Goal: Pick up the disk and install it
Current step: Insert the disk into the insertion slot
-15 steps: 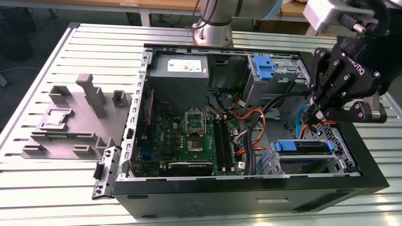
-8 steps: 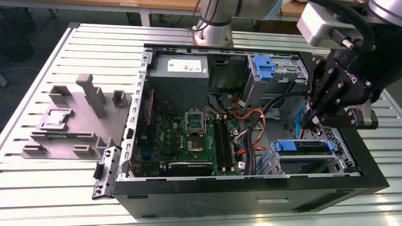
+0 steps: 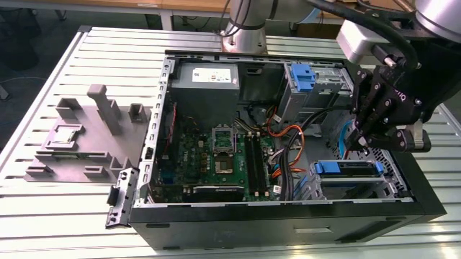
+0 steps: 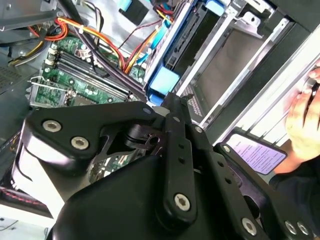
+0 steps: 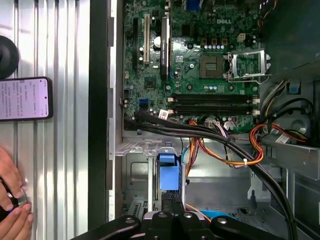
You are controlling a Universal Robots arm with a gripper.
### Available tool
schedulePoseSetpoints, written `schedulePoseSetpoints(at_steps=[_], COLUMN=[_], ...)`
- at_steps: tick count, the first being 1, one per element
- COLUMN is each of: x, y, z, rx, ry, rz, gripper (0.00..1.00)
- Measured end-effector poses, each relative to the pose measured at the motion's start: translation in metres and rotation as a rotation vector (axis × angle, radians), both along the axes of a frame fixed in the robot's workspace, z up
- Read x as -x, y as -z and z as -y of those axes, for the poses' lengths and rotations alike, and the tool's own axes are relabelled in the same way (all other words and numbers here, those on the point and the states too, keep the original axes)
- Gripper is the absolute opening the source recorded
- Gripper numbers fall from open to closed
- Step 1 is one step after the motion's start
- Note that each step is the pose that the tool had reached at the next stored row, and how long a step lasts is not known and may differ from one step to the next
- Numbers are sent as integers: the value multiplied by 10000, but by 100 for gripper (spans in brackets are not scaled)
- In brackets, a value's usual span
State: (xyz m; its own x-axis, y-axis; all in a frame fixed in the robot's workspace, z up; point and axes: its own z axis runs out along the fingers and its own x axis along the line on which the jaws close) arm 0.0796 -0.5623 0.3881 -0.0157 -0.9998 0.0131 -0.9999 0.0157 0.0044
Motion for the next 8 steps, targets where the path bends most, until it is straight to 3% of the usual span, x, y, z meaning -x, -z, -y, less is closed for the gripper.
schedulePoseSetpoints(at_steps=[2,8], x=[-1,0], y=[22,122], z=[0,0], rx=[-2,0], ry=[0,111], rz=[57,57], gripper=[10,10])
